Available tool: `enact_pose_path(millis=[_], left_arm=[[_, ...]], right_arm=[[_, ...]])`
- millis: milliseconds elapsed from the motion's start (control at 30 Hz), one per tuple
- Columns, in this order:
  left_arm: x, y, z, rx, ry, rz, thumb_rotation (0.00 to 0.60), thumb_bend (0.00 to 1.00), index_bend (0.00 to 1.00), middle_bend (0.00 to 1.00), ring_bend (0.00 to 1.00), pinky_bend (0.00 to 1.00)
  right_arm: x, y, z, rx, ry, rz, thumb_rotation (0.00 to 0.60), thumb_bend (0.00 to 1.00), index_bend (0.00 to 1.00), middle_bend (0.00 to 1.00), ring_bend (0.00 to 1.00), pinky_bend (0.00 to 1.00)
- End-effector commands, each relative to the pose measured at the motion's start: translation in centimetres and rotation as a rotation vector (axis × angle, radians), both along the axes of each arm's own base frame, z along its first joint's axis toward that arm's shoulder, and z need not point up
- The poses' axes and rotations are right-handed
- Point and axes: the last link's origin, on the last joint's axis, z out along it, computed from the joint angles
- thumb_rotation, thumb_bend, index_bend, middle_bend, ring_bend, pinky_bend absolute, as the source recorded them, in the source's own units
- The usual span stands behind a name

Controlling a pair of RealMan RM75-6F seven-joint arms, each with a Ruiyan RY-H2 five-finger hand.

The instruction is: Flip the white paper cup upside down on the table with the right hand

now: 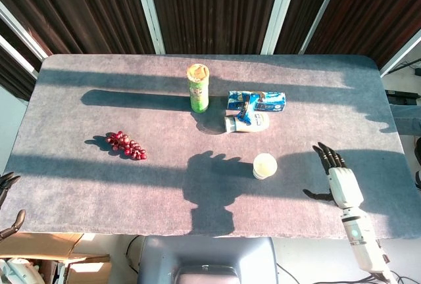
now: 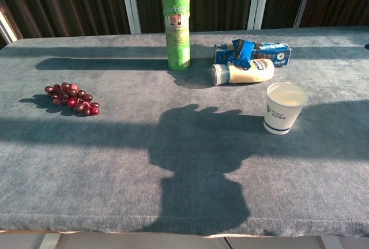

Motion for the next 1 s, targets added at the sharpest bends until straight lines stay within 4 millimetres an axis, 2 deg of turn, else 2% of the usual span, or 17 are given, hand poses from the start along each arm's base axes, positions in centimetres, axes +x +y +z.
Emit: enact_pose_path(millis=[33, 333, 1000], left_arm=[[0.0, 0.0, 0.0, 0.001, 0.0, -0.001, 0.6, 0.43, 0.15, 0.08, 0.02, 0.2], [-0.1, -0.3, 0.1, 0.001, 0.003, -0.002, 0.6, 0.43, 0.15, 0.08, 0.02, 0.21], [-0.6, -0.7, 0.6, 0.005, -0.004, 0.005, 0.6, 0.43, 0.16, 0.09, 0.02, 0.21]], right_arm=[[0.3, -1.7, -1.5, 0.048, -0.058, -0.012, 0.6, 0.12, 0.16, 0.17, 0.1, 0.23], [1.6, -3.8, -3.9, 0.067, -0.123, 0.02, 0.6, 0.17, 0.24, 0.22, 0.16, 0.29], [3.7, -5.6, -8.1, 0.14, -0.182, 0.056, 0.6, 0.19, 0.34, 0.27, 0.23, 0.35]])
